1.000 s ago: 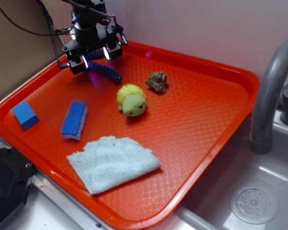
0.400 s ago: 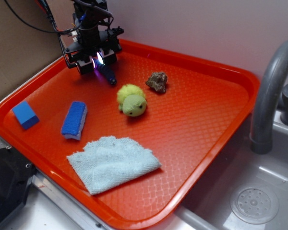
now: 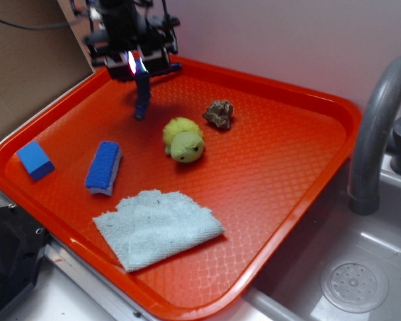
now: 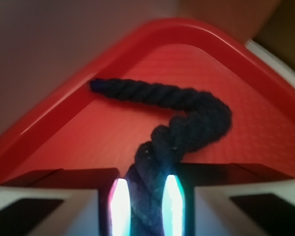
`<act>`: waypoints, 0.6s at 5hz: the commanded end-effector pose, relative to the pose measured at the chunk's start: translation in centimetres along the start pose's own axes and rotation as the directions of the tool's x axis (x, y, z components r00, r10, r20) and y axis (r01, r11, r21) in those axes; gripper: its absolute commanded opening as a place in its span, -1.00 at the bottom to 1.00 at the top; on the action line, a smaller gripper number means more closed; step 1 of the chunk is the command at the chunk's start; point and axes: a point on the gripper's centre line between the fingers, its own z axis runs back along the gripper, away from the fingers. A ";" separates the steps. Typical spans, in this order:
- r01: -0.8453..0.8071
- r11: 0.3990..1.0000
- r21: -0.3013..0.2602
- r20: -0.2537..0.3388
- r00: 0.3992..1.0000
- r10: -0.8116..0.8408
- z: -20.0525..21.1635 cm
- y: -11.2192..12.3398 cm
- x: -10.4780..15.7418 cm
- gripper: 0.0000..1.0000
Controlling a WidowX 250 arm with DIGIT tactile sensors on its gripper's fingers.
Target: Grab the blue rope.
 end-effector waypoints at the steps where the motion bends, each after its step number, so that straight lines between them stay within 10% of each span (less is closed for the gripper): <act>1: 0.446 0.879 -0.170 0.077 0.895 -0.440 10.3 0.5 -1.3 -1.00; 3: 0.593 0.751 -0.291 0.082 0.797 -0.598 16.3 -1.0 -2.3 -1.00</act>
